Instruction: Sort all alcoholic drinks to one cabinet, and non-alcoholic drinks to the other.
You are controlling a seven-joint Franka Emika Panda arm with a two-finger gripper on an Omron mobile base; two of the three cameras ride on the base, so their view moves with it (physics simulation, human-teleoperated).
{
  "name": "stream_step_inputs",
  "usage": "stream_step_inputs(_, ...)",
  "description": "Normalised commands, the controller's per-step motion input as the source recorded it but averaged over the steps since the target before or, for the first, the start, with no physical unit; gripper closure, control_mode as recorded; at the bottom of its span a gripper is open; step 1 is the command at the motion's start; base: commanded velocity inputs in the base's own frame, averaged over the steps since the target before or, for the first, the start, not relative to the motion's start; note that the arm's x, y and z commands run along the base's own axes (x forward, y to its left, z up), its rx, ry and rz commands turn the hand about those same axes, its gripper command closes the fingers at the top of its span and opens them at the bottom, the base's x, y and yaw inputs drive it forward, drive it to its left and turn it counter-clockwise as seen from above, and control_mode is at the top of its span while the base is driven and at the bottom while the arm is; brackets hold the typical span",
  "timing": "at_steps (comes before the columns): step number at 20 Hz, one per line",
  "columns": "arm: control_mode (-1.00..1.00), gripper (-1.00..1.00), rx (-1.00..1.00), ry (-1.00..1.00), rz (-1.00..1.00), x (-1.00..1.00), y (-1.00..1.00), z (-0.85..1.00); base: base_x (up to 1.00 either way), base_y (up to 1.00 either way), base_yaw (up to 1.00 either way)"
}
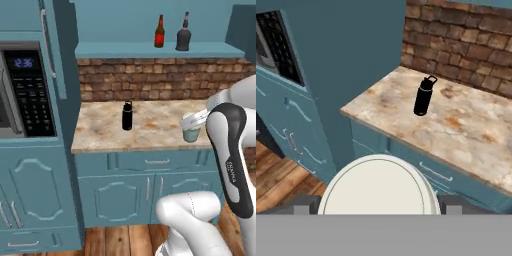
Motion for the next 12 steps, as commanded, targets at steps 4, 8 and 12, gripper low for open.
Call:
stream_step_inputs(4, 1.00, 1.00, 0.00, 0.00, 0.00, 0.00, 0.00, 0.00, -0.37, 0.00, 0.77)
stream_step_inputs(8, 1.00, 1.00, 0.00, 0.00, 0.00, 0.00, 0.00, 0.00, -0.58, 0.00, 0.77)
stream_step_inputs(12, 1.00, 1.00, 0.00, 0.00, 0.00, 0.00, 0.00, 0.00, -0.57, 0.00, 0.76)
